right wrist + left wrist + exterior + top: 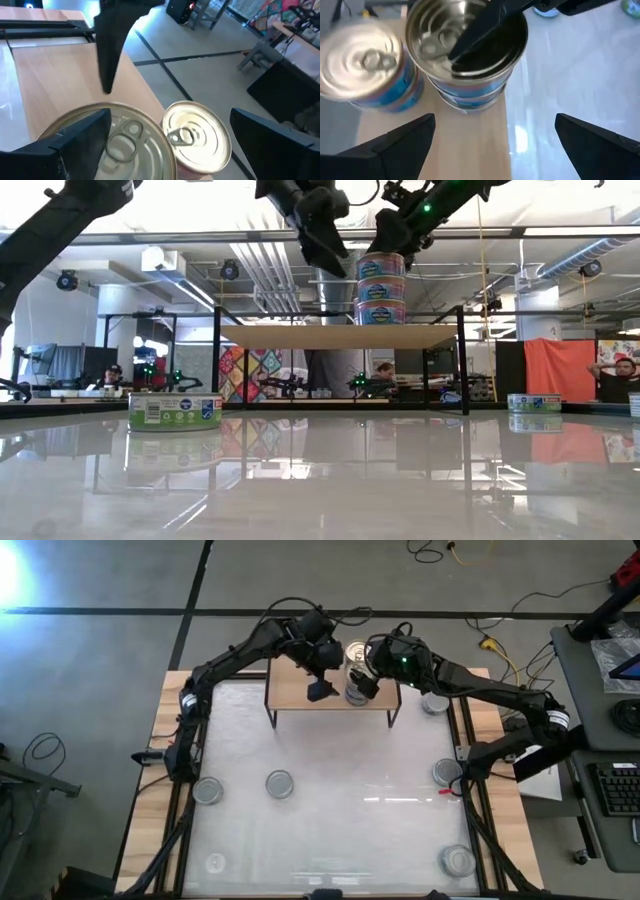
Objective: Stack canned seafood by type on shelf
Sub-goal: Stack the blue-pink tuna can on top of the other blue-pink tuna cans on the shelf, then put the green tuna can on the shelf
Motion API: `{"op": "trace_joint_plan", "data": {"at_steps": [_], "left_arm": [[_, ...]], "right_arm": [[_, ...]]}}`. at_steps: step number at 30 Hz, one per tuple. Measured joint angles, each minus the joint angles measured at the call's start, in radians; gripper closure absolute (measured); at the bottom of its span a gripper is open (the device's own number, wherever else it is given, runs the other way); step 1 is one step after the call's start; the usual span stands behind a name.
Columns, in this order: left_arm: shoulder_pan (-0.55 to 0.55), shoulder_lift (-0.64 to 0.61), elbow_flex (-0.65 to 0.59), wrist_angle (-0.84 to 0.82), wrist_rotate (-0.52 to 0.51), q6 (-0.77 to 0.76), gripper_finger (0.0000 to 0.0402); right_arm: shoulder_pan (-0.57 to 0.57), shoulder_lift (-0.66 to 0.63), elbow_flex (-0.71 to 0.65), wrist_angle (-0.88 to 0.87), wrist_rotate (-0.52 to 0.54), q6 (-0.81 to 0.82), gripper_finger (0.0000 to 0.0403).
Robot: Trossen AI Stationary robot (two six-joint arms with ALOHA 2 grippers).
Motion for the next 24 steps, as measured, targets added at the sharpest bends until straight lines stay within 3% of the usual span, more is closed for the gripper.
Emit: {"op": "trace_joint_plan", "data": {"at_steps": [6, 11, 16, 21, 24], "left_arm": [[-0.028, -0.016, -0.048, -0.034, -0.020, -0.077, 0.0006], [-0.089, -0.128, -0.212, 0.077, -0.138, -0.109, 0.0006], [-0.160, -0.380, -0.598, 0.411, -0.146, -0.126, 0.0006], [-0.176, -0.649, -1.099, 0.934, -0.100, -0.214, 0.0006], [-0.177, -0.773, -1.316, 1.116, -0.099, -0.302, 0.0006]], "right_arm": [[0.006, -0.049, -0.006, 0.055, 0.001, -0.034, 0.0003], [0.031, -0.096, -0.014, 0.081, 0.001, -0.042, 0.0003], [0.096, -0.147, -0.044, 0.124, -0.005, -0.078, 0.0003], [0.167, -0.203, -0.050, 0.132, -0.200, -0.005, 0.0003], [0.220, -0.224, -0.051, 0.133, -0.252, 0.022, 0.0003]]}}
